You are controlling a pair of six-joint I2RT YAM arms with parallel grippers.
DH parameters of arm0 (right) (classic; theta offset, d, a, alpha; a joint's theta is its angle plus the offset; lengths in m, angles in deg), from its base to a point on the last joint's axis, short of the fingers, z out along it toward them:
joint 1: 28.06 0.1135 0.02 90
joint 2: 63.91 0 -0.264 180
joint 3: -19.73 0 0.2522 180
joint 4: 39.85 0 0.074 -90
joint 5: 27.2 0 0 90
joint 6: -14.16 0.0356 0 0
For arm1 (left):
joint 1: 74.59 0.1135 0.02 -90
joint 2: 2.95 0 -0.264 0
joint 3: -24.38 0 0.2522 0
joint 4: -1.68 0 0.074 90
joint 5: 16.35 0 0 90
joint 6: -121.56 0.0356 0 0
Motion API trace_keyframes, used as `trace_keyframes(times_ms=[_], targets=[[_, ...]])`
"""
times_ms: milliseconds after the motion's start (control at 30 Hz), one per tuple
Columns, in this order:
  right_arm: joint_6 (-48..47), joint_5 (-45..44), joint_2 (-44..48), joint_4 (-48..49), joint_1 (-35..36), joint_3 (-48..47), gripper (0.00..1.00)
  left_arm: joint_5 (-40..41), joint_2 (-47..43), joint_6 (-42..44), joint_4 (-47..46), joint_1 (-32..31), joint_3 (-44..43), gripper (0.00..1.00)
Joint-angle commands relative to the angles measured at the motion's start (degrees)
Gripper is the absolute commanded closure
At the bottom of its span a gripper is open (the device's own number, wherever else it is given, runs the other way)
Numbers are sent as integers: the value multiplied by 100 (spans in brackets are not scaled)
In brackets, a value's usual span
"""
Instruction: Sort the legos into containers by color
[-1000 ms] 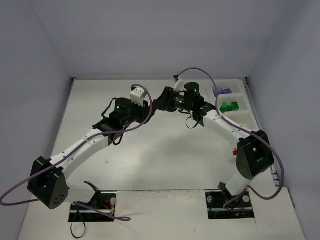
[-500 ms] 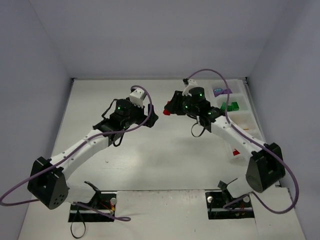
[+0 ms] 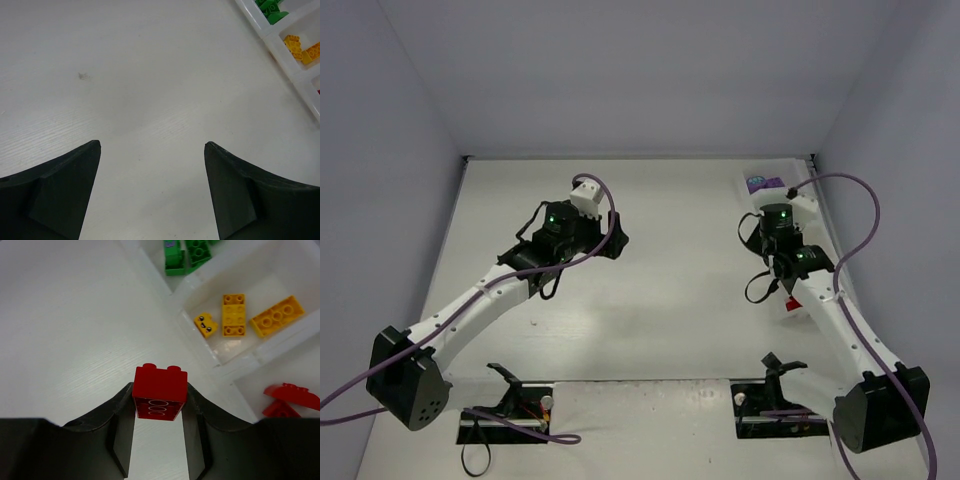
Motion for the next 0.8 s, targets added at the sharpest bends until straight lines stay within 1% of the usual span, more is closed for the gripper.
trace_keyframes(times_ms=[0, 67, 100, 200, 233, 367, 467, 533, 567, 600, 667, 700, 767], targets=[[308, -788, 191, -318, -317, 99, 100, 39, -220, -67, -63, -36, -73, 22], [291, -675, 183, -353, -581, 204, 100, 48, -229, -40, -1, -36, -116, 22], [282, -631, 165, -371, -869, 239, 100, 48, -229, -23, 16, -28, -125, 22], [290, -421, 113, -406, -1363, 371, 100, 56, -247, 39, 113, -28, -213, 22], [282, -324, 86, -415, -1747, 406, 100, 65, -256, 74, 174, -28, -231, 22], [229, -130, -63, -406, -2497, 573, 100, 92, -317, 74, 228, -36, -249, 22], [220, -86, -177, -415, -2928, 662, 95, 74, -361, 13, 219, -28, -169, 22], [307, 28, -256, -415, -3025, 662, 83, 65, -387, -22, 245, -36, -108, 22], [325, 64, -292, -398, -3069, 662, 74, 65, -396, -31, 254, -36, -99, 22], [343, 90, -327, -397, -3078, 644, 61, 83, -423, -40, 263, -36, -55, 22], [326, 108, -441, -389, -3078, 565, 47, 118, -484, -67, 263, -28, -2, 22], [299, 117, -476, -389, -3078, 539, 41, 127, -519, -67, 263, -36, 15, 22], [176, 152, -459, -389, -3078, 443, 37, 197, -563, -58, 306, -28, 42, 22]])
